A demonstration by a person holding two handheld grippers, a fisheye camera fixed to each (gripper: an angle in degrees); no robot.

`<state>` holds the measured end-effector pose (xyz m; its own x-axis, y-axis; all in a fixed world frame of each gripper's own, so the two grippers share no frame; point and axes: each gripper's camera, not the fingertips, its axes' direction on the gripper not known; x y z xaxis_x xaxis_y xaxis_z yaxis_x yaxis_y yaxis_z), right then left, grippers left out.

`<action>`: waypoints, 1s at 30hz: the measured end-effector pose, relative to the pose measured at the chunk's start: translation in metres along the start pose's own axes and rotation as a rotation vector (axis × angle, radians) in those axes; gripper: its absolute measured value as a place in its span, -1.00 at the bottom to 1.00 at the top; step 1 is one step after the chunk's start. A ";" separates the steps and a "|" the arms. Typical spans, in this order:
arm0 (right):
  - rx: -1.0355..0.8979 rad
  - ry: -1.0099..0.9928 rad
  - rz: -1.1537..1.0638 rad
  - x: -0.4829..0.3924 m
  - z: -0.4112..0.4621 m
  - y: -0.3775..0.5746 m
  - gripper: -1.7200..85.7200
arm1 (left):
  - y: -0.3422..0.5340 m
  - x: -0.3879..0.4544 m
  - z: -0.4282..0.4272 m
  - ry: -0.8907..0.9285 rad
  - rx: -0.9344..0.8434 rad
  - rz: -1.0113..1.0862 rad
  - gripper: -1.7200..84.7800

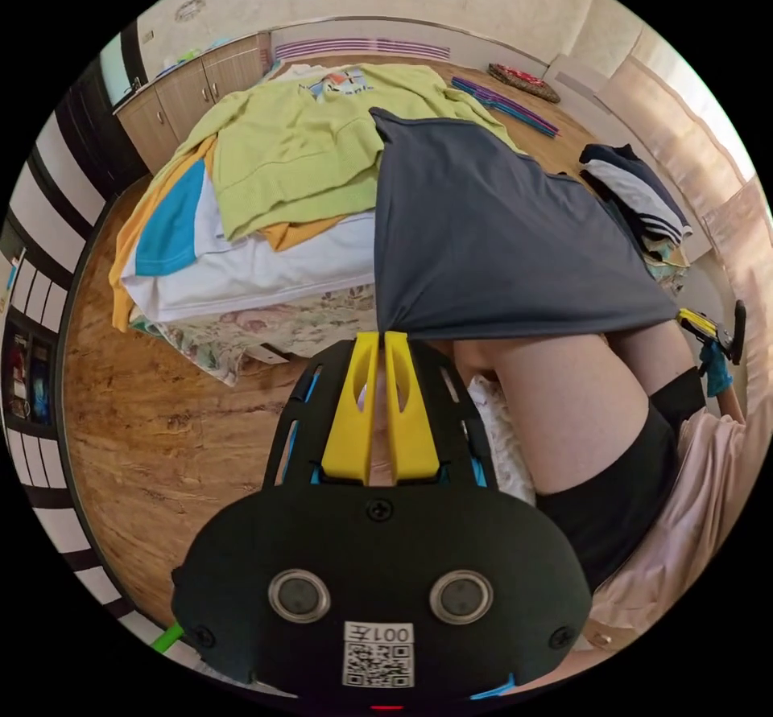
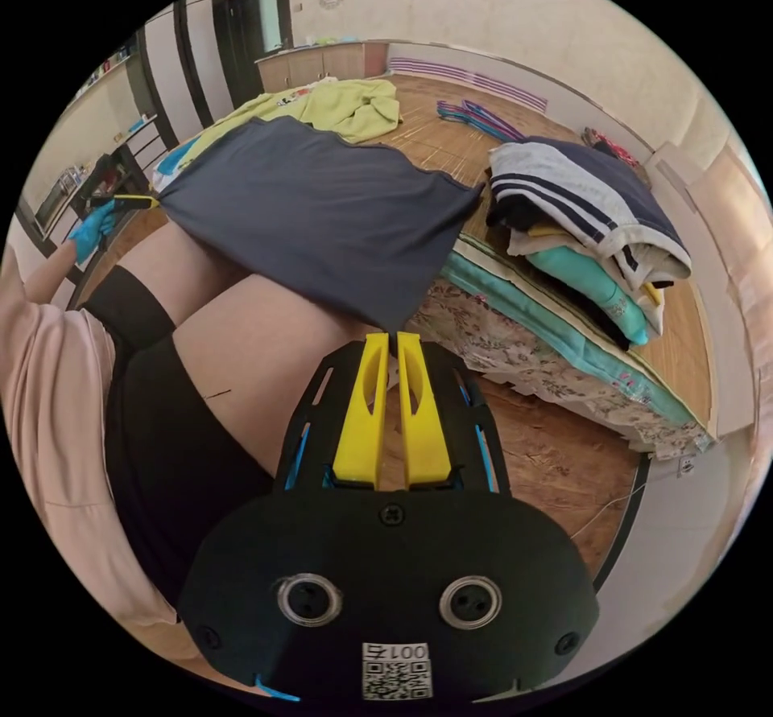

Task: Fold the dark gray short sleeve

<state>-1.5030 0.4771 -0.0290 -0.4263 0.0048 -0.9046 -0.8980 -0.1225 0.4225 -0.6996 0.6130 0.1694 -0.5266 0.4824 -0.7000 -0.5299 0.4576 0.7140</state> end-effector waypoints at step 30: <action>0.222 -0.020 0.055 0.021 -0.062 -0.014 -0.92 | -0.096 0.466 0.007 0.306 0.048 0.937 -0.72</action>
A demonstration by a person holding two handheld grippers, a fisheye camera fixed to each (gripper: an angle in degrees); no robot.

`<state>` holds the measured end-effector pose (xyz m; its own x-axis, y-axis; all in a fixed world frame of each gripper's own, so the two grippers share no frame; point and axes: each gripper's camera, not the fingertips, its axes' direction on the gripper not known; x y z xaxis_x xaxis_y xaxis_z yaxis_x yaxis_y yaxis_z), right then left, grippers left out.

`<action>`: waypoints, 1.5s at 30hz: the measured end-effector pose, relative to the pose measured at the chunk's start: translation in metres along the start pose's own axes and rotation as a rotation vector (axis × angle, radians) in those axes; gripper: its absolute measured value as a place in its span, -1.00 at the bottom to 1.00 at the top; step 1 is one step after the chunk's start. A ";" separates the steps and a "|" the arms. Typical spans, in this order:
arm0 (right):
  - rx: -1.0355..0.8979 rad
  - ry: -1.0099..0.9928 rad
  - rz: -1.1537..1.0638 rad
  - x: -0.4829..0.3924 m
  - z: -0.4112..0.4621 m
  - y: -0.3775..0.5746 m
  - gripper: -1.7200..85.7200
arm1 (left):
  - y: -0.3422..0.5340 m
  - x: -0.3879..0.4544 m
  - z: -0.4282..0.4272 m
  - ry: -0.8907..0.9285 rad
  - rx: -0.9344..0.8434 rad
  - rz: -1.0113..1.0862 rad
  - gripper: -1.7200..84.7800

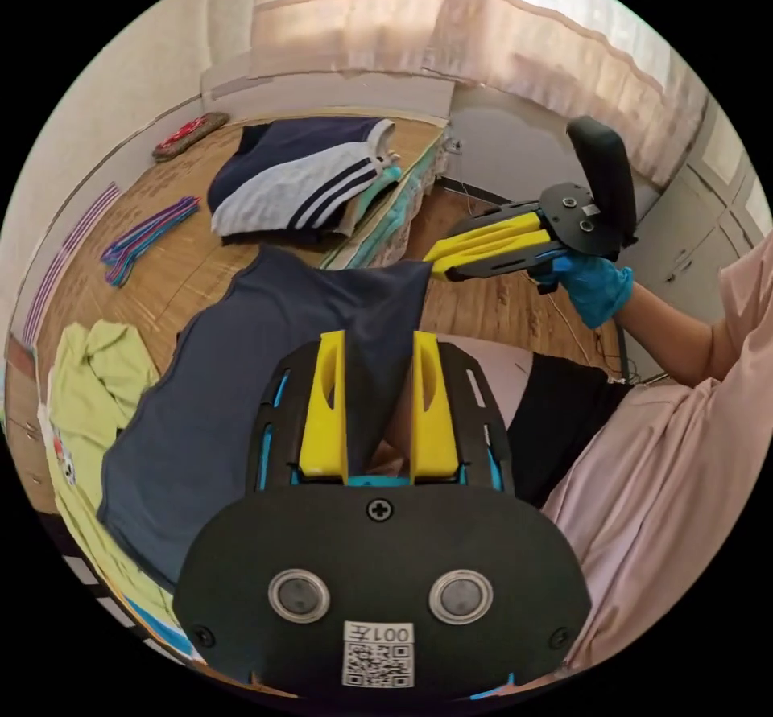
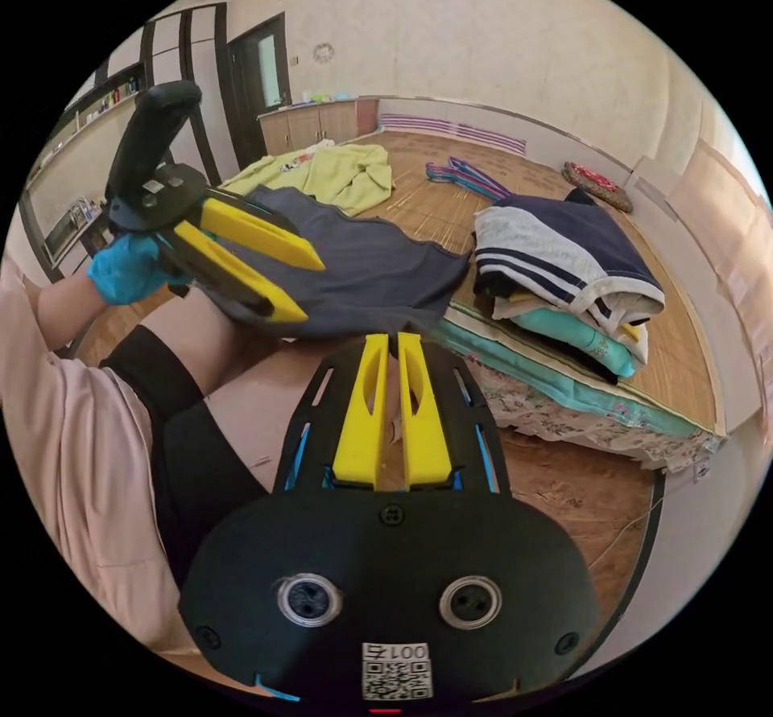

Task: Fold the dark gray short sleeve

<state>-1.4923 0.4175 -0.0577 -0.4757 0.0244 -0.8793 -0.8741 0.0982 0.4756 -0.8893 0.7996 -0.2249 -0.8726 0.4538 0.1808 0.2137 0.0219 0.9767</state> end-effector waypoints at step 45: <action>0.181 -0.057 -0.551 -0.091 -0.016 -0.149 -0.82 | 0.000 0.087 -0.176 -0.212 0.253 -0.262 -0.98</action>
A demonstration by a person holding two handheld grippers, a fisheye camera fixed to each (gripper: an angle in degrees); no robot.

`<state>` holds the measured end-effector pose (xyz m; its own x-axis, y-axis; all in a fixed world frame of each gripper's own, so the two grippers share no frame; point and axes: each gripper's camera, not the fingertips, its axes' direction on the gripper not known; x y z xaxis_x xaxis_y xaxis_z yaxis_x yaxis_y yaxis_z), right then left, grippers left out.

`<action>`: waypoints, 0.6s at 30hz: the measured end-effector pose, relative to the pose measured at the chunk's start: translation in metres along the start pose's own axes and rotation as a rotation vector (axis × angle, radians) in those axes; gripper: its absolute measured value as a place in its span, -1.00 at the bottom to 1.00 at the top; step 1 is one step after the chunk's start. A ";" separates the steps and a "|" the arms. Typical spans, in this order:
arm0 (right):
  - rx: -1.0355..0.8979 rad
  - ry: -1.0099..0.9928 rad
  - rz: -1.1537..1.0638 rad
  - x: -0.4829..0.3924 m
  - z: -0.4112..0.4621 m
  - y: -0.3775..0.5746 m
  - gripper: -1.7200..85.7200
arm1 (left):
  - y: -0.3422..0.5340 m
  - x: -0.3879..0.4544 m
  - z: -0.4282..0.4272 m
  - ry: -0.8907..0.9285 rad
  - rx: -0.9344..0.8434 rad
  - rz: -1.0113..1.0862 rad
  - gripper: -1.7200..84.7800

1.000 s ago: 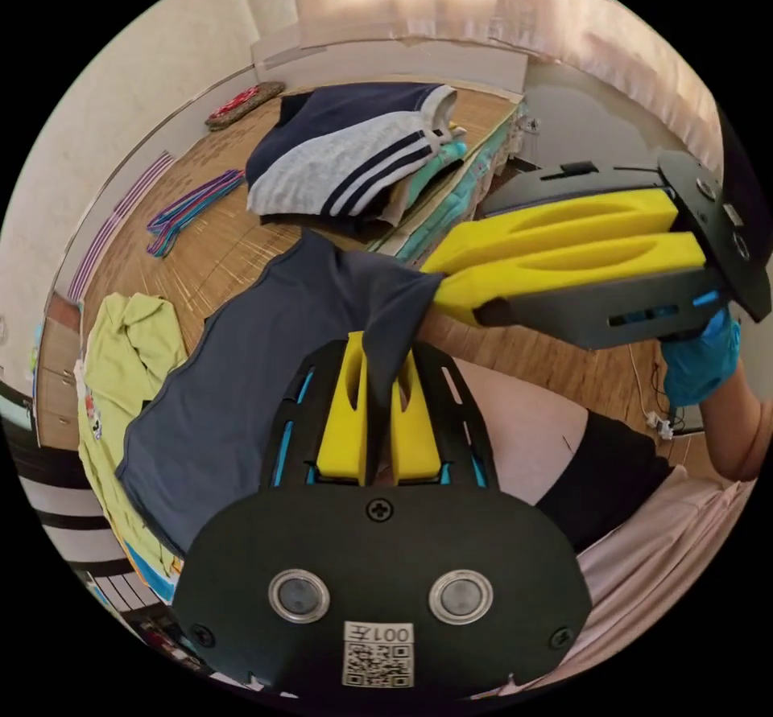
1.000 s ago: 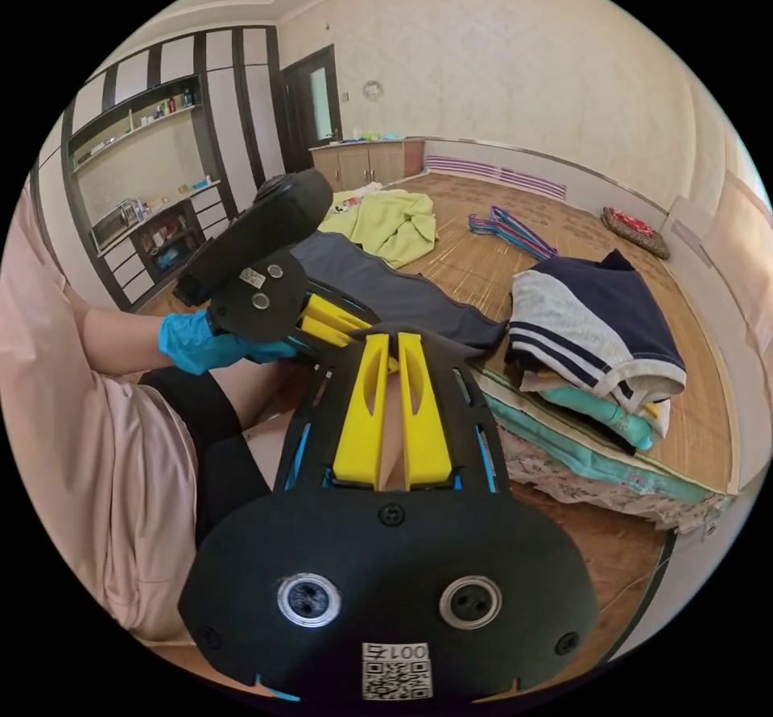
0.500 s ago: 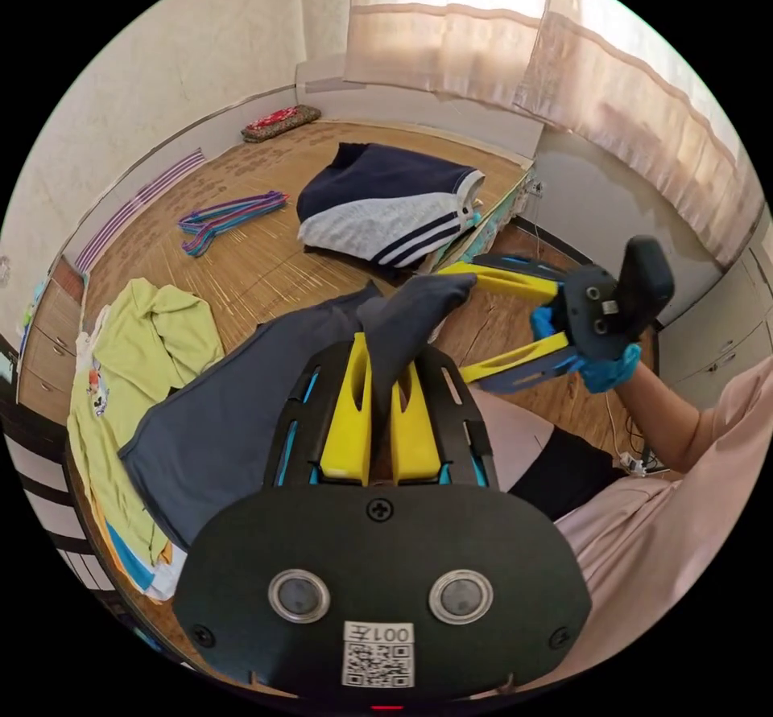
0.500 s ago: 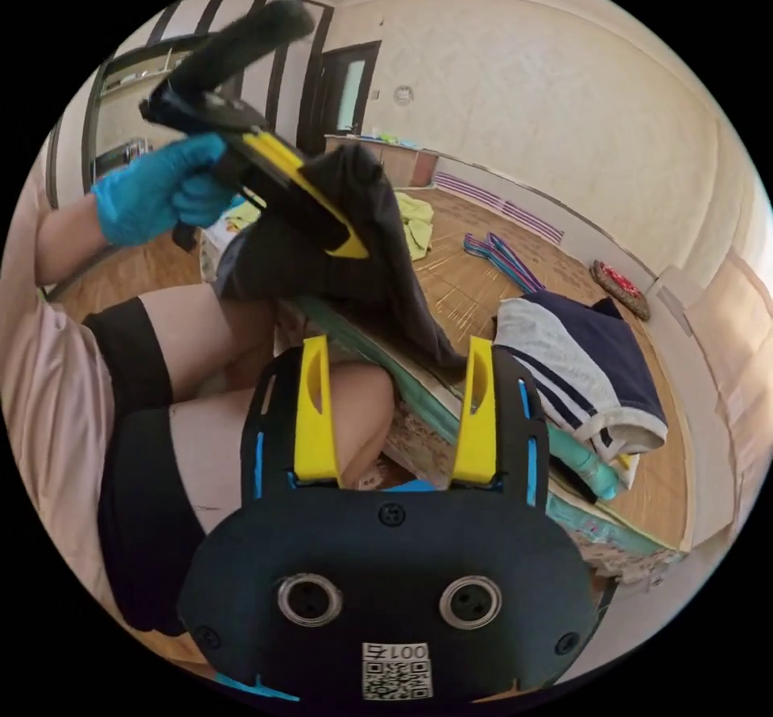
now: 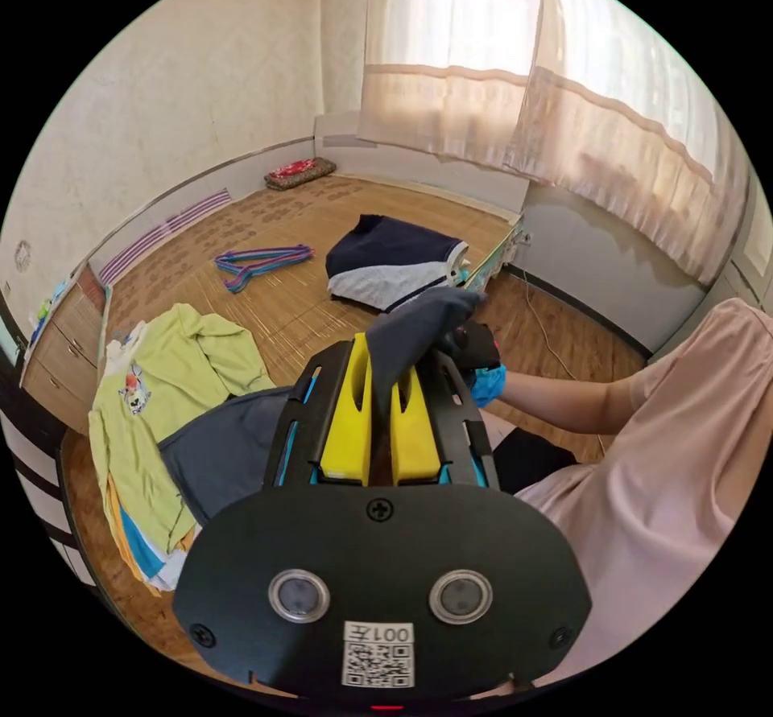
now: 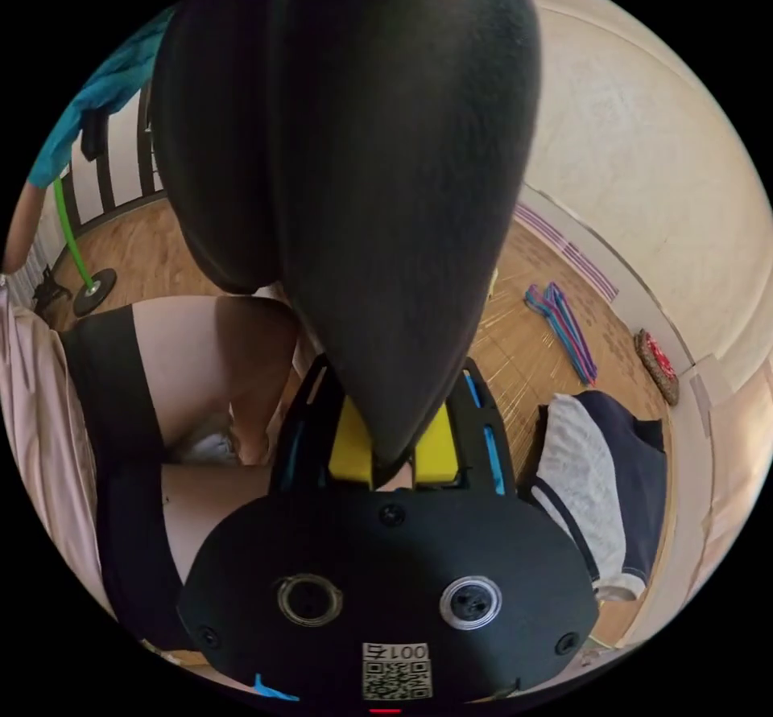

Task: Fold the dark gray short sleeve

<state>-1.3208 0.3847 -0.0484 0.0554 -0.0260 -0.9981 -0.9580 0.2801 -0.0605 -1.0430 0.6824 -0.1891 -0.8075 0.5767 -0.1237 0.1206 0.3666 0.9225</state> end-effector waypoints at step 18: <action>0.217 0.196 -0.072 0.017 -0.211 -0.075 -0.84 | 0.037 -0.033 -0.195 -0.035 0.401 0.008 -0.98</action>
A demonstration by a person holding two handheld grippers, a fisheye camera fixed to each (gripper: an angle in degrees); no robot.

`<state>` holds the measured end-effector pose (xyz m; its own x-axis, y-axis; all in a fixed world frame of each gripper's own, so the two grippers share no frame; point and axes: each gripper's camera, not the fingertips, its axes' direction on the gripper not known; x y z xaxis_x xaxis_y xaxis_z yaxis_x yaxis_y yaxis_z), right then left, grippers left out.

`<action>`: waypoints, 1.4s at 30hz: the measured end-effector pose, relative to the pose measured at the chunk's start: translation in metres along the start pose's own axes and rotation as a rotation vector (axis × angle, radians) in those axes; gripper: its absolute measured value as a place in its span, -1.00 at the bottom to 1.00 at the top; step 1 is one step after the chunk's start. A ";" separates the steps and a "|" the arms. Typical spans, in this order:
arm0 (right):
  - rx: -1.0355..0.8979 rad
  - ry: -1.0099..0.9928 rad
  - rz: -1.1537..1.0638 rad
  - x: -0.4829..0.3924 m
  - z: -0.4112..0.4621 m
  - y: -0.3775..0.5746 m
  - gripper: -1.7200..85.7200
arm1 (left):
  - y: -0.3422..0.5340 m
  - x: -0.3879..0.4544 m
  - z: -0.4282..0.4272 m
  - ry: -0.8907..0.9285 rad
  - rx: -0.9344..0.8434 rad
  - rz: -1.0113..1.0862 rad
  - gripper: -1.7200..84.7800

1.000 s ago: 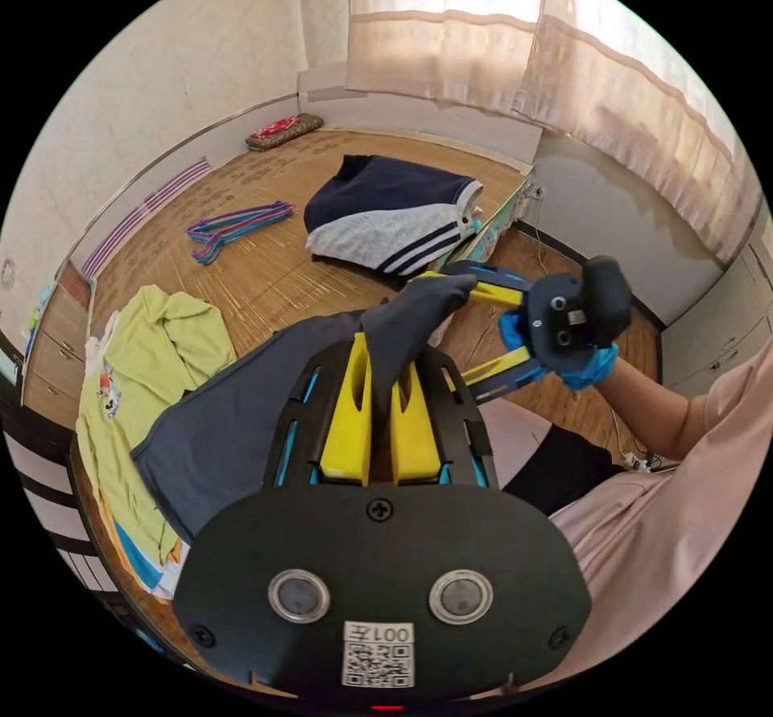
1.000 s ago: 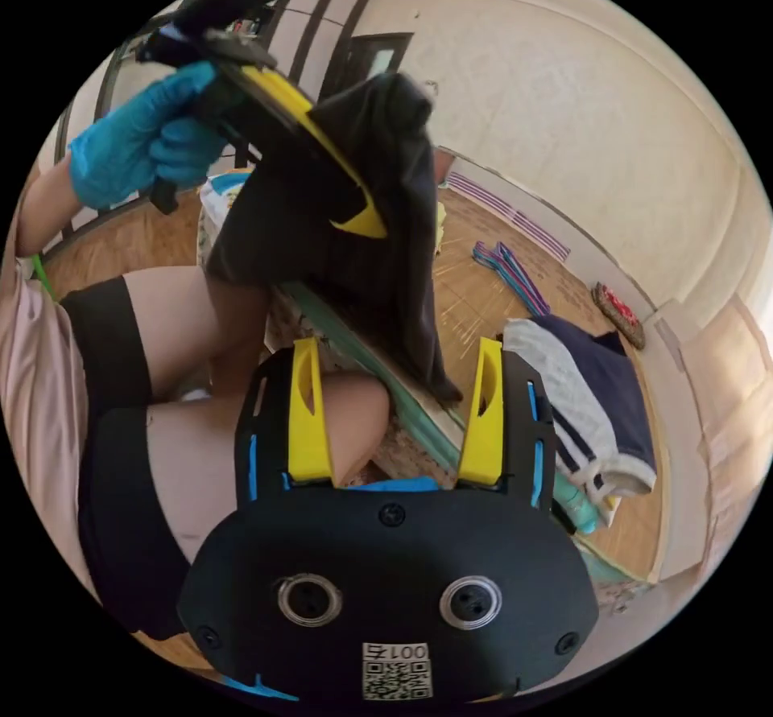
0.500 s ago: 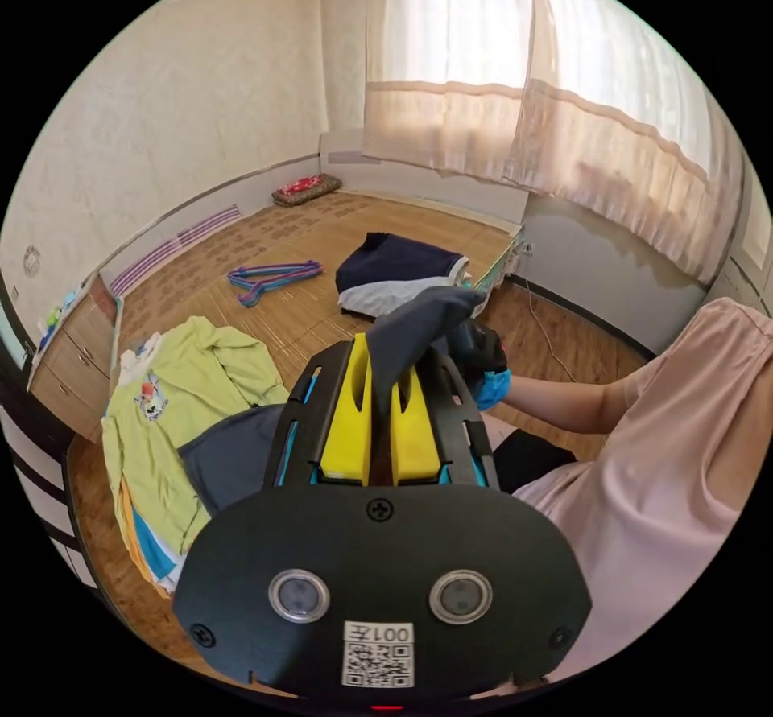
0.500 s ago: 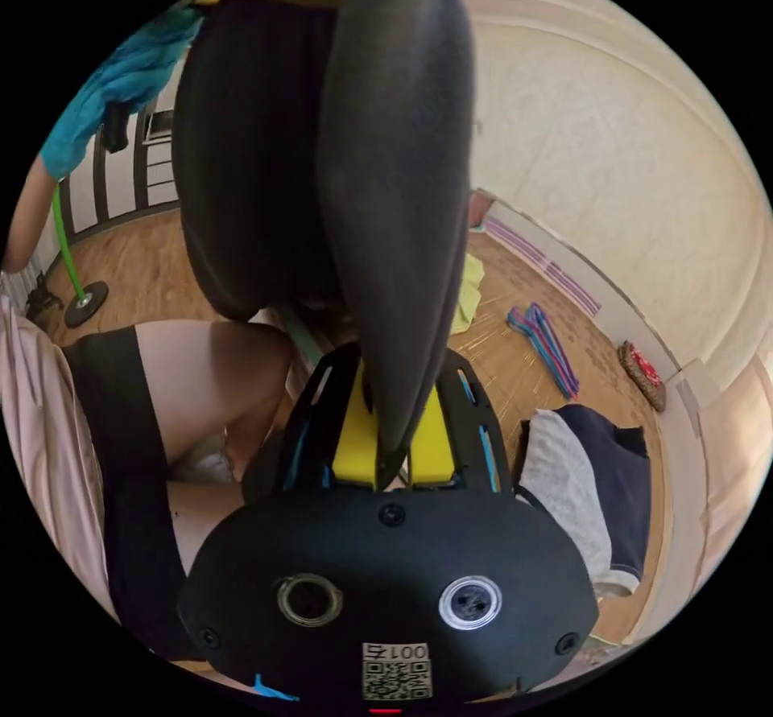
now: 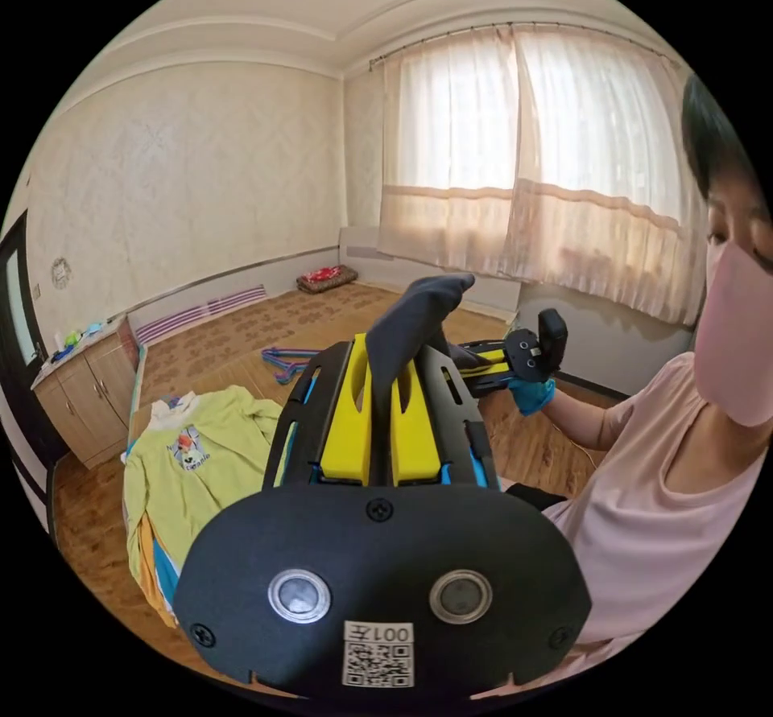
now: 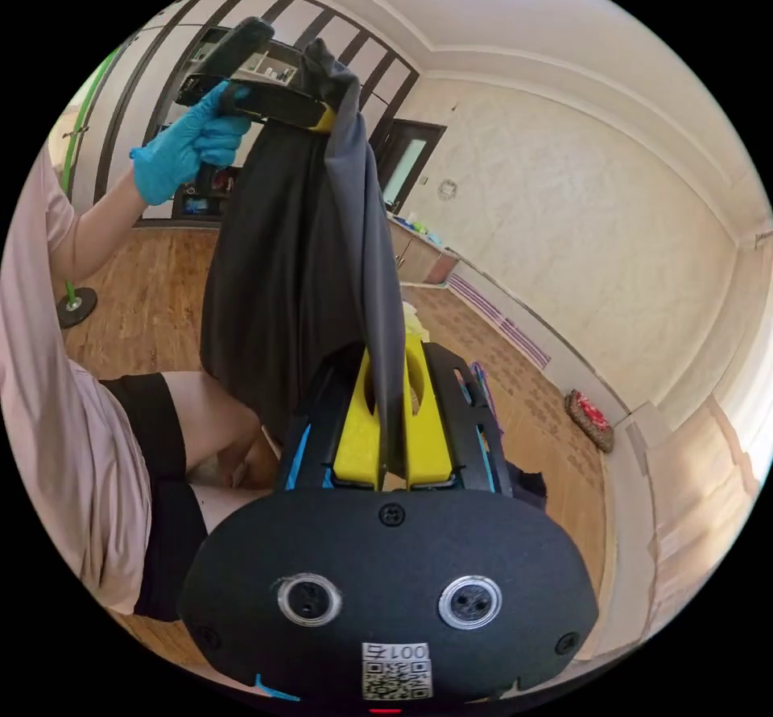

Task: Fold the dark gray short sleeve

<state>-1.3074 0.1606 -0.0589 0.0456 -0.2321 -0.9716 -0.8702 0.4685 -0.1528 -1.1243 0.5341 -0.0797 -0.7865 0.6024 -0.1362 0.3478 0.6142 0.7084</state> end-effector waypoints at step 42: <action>-0.299 -0.019 0.019 0.095 0.124 -0.104 -0.84 | -0.061 -0.171 0.067 -0.128 -0.126 -0.157 -0.97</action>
<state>-1.1515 0.1957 -0.1579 0.0347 -0.2088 -0.9773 -0.9767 0.2002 -0.0774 -0.9767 0.4278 -0.1462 -0.7521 0.5691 -0.3324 0.1538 0.6420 0.7511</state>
